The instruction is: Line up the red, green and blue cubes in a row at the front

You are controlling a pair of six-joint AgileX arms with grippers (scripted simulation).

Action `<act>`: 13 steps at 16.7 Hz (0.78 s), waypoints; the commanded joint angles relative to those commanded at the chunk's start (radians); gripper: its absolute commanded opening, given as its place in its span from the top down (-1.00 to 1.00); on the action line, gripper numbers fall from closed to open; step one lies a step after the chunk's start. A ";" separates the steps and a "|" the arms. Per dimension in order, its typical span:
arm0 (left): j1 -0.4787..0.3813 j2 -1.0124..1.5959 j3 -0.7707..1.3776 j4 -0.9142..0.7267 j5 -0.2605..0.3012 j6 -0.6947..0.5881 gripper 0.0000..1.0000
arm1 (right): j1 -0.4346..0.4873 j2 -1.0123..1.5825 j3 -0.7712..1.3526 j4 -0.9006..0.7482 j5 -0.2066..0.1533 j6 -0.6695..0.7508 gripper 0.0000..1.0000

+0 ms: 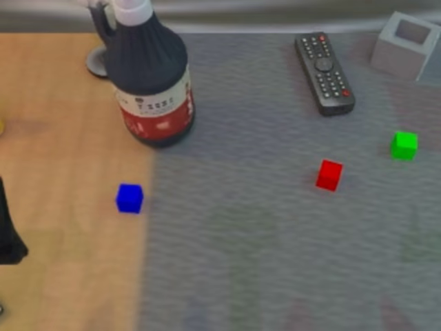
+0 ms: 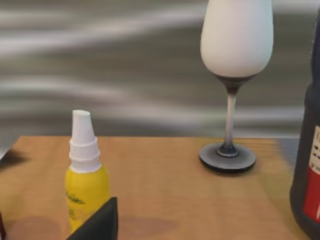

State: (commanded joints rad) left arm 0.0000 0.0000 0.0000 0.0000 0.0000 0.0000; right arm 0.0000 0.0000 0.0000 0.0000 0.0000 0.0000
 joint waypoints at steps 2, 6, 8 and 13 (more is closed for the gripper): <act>0.000 0.000 0.000 0.000 0.000 0.000 -1.00 | 0.000 0.000 0.000 0.000 0.000 0.000 -1.00; 0.000 0.000 0.000 0.000 0.000 0.000 -1.00 | 0.021 0.103 0.103 -0.065 0.002 -0.046 -1.00; 0.000 0.000 0.000 0.000 0.000 0.000 -1.00 | 0.045 0.219 0.214 -0.135 0.002 -0.096 -1.00; 0.000 0.000 0.000 0.000 0.000 0.000 -1.00 | 0.128 0.676 0.604 -0.381 -0.001 -0.268 -1.00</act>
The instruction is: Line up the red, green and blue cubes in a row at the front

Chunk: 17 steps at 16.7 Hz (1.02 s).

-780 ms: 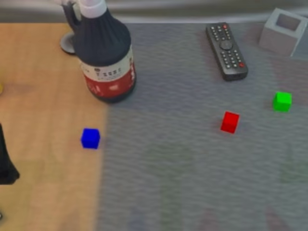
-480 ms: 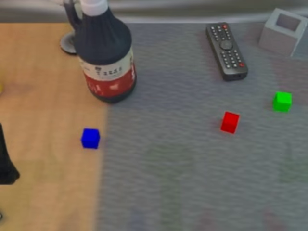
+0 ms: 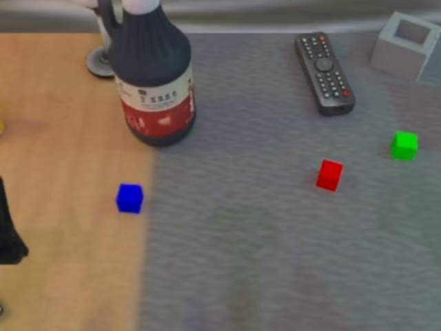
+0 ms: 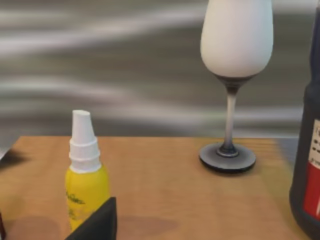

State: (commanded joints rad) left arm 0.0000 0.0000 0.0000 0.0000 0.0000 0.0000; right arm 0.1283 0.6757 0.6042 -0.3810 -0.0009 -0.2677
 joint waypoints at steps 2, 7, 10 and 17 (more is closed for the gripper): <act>0.000 0.000 0.000 0.000 0.000 0.000 -1.00 | 0.037 0.229 0.177 -0.115 0.000 -0.079 -1.00; 0.000 0.000 0.000 0.000 0.000 0.000 -1.00 | 0.128 0.817 0.615 -0.403 0.003 -0.273 -1.00; 0.000 0.000 0.000 0.000 0.000 0.000 -1.00 | 0.175 1.126 0.850 -0.555 0.005 -0.377 -1.00; 0.000 0.000 0.000 0.000 0.000 0.000 -1.00 | 0.251 1.550 1.225 -0.777 0.005 -0.537 -1.00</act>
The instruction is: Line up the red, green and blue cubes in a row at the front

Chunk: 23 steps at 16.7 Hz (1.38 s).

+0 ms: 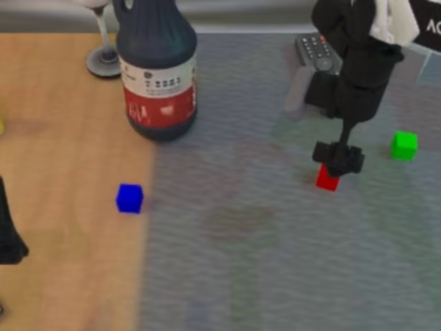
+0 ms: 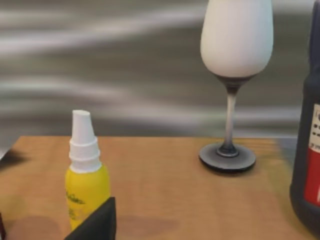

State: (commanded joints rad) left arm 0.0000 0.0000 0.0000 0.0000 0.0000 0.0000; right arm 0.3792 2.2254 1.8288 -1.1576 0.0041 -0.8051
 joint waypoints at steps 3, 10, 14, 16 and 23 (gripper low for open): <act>0.000 0.000 0.000 0.000 0.000 0.000 -1.00 | 0.008 0.037 0.042 -0.021 0.000 -0.017 -1.00; 0.000 0.000 0.000 0.000 0.000 0.000 -1.00 | 0.006 0.051 0.009 0.021 0.000 -0.018 -1.00; 0.000 0.000 0.000 0.000 0.000 0.000 -1.00 | 0.008 0.111 -0.084 0.189 0.000 -0.015 -1.00; 0.000 0.000 0.000 0.000 0.000 0.000 -1.00 | 0.009 0.138 -0.124 0.250 0.001 -0.015 -1.00; 0.000 0.000 0.000 0.000 0.000 0.000 -1.00 | 0.010 0.148 -0.137 0.269 0.001 -0.015 -0.70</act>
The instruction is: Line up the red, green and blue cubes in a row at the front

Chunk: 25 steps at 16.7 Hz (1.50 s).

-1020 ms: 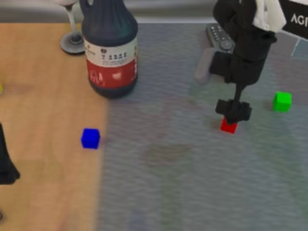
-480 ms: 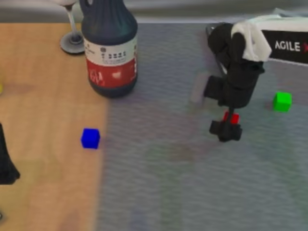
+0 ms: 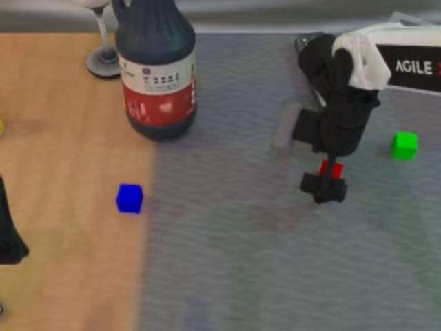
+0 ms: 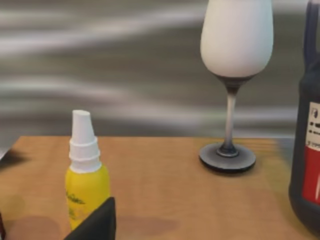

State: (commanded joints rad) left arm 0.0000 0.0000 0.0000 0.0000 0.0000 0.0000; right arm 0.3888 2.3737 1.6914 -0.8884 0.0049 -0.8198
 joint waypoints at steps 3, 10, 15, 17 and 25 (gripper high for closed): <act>0.000 0.000 0.000 0.000 0.000 0.000 -1.00 | 0.000 0.000 0.000 0.000 0.000 0.000 -0.25; 0.000 0.000 0.000 0.000 0.000 0.000 -1.00 | 0.000 0.000 0.000 0.000 0.000 0.000 0.81; 0.000 0.000 0.000 0.000 0.000 0.000 -1.00 | 0.000 0.000 0.000 0.000 0.000 0.000 1.00; 0.000 0.000 0.000 0.000 0.000 0.000 -1.00 | 0.000 0.000 0.000 0.000 0.000 0.000 1.00; 0.000 0.000 0.000 0.000 0.000 0.000 -1.00 | 0.004 -0.082 0.077 -0.149 -0.017 0.020 1.00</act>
State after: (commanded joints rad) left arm 0.0000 0.0000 0.0000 0.0000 0.0000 0.0000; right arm 0.3927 2.2917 1.7685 -1.0369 -0.0120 -0.7996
